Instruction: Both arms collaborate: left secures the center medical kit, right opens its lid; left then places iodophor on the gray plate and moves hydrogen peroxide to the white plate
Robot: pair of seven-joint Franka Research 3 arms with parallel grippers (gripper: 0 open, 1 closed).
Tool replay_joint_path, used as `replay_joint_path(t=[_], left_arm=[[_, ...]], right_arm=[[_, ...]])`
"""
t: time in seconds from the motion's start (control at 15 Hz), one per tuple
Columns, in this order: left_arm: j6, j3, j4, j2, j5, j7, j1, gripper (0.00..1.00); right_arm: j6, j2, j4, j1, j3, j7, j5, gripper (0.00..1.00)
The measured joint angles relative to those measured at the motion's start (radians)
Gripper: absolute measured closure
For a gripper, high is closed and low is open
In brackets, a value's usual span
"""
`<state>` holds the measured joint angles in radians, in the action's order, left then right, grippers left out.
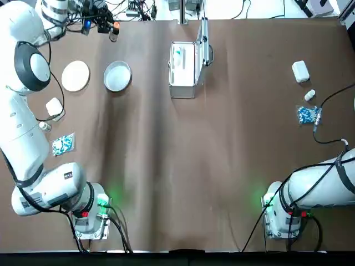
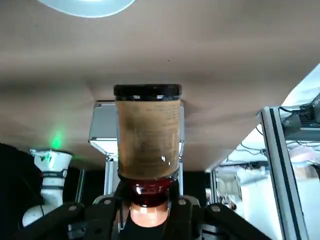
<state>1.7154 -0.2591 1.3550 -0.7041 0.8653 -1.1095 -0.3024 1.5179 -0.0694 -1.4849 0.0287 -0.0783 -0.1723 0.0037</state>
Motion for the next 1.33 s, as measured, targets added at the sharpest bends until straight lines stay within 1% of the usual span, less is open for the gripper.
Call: replay_joint_path(t=[0.13, 0.27, 0.4, 0.53, 0.8, 1.0, 1.33], left_arm=[[-0.03, 0.0, 0.029, -0.037, 0.061, 0.091, -0.032, 0.67], [-0.046, 0.0, 0.085, -0.06, 0.109, 0.178, -0.064, 0.67], [-0.057, -0.001, 0.137, -0.075, 0.123, 0.286, -0.093, 0.67], [-0.084, -0.001, 0.168, -0.088, 0.128, 0.368, -0.12, 0.67], [-0.14, -0.001, 0.198, -0.125, 0.149, 0.528, -0.165, 0.67], [-0.148, -0.001, 0.204, -0.169, 0.156, 0.632, -0.183, 0.67], [-0.148, -0.001, 0.204, -0.237, 0.174, 0.672, -0.197, 0.67]], right_arm=[[0.0, 0.0, 0.0, 0.0, -0.001, 0.0, 0.0, 0.01], [0.0, 0.0, 0.0, 0.0, -0.001, 0.0, 0.0, 0.01], [0.0, 0.0, 0.0, 0.0, -0.001, 0.0, 0.0, 0.01], [0.0, 0.0, 0.0, 0.0, -0.001, 0.0, 0.0, 0.01], [0.001, 0.0, 0.0, 0.0, -0.001, 0.0, 0.0, 0.01], [0.002, 0.0, 0.0, 0.0, -0.001, 0.0, 0.0, 0.01], [0.001, 0.0, 0.0, 0.0, -0.001, 0.0, 0.0, 0.01]])
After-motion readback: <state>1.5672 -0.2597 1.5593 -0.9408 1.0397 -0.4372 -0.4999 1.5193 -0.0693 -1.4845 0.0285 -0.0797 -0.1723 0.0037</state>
